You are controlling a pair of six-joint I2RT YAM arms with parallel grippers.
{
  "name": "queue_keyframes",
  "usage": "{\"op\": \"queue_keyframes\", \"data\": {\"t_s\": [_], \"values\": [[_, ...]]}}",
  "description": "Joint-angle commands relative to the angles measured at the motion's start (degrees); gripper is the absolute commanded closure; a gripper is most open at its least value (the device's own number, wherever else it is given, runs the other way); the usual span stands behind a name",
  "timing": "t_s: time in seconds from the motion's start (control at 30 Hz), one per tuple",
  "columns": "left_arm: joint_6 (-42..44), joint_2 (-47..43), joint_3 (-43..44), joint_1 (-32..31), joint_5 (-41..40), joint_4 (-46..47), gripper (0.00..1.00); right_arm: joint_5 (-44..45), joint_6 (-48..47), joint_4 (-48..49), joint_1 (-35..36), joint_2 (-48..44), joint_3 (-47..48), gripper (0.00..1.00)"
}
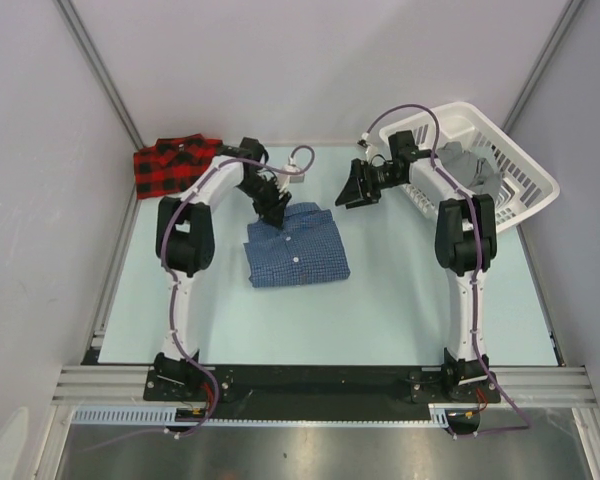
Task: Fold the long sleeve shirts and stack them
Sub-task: Fold the shirt
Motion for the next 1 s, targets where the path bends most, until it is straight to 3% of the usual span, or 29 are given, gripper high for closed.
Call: {"op": "queue_keyframes", "data": {"t_s": [0.0,0.03,0.07,0.27,0.4,0.77,0.93,0.97], "values": [[-6.40,-1.77,9.83,3.76,3.57,2.31,0.42,-3.11,0.58,0.13,0.11,-2.72,-3.60,0.20],[-7.63,-2.91,7.92,4.47,4.01,2.31,0.31,-2.94,0.58,0.92,0.29,-3.25,-4.41,0.19],[-9.04,-6.40,5.81,5.26,4.45,2.57,0.29,-2.50,0.32,1.10,0.55,-4.12,-5.20,0.17],[-27.21,-21.08,-20.02,11.76,4.89,9.07,0.29,3.64,-4.25,0.40,3.01,-3.08,-5.12,0.23],[-33.04,-24.81,-33.82,13.61,4.71,16.54,0.28,5.59,-6.98,0.83,3.46,-1.76,-6.44,0.26],[-41.66,-18.57,-36.13,15.02,7.35,23.84,0.29,5.68,-6.72,4.78,3.98,-0.27,-8.90,0.31],[-43.15,-18.04,-37.10,15.20,9.72,25.95,0.42,3.31,-2.86,9.00,4.16,-0.61,-10.39,0.41],[-43.16,-18.21,-37.01,15.28,9.90,26.04,0.51,3.04,-1.55,10.75,4.33,-0.62,-11.00,0.44]]}}
